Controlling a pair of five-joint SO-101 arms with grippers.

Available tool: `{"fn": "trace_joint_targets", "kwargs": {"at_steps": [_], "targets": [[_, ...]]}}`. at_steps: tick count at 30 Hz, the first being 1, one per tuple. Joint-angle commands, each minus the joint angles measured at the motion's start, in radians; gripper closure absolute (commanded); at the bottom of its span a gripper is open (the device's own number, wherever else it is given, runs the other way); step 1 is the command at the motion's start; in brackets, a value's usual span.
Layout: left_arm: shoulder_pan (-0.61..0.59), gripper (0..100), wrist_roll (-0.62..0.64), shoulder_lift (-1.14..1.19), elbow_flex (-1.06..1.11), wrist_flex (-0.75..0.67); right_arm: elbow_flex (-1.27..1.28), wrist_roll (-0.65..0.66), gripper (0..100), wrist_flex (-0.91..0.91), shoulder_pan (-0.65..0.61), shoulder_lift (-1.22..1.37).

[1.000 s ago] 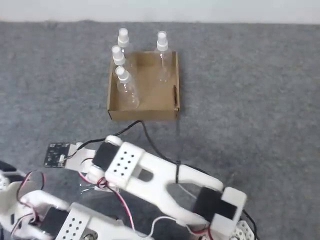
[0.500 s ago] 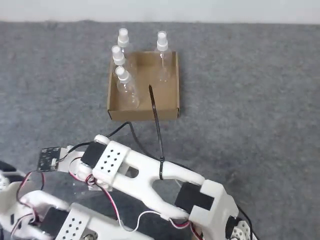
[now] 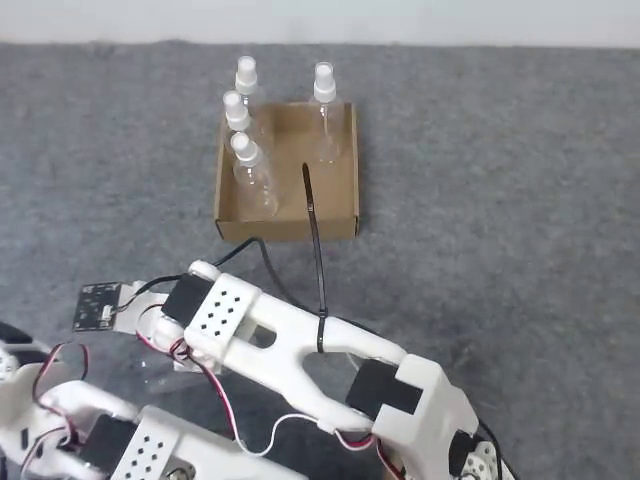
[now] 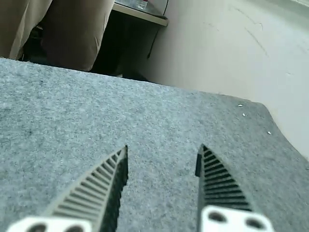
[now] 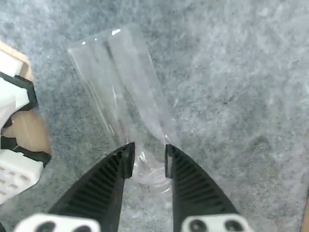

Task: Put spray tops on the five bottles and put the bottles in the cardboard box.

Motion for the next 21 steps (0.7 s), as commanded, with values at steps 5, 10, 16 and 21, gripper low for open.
{"fn": "trace_joint_targets", "kwargs": {"at_steps": [5, 10, 16, 21], "targets": [[-0.005, 79, 0.006, 0.008, -0.012, -0.034, -0.103, 0.002, 95.0, 0.159, 0.074, 0.021], [-0.003, 79, 0.006, 0.008, -0.012, -0.032, -0.167, -0.032, 95.0, 0.251, 0.084, 0.021], [-0.008, 79, 0.006, 0.008, -0.012, -0.031, -0.181, -0.034, 95.0, 0.271, 0.081, 0.019], [-0.005, 79, 0.006, 0.008, -0.012, -0.029, -0.173, -0.035, 95.0, 0.272, 0.082, -0.056]]}}
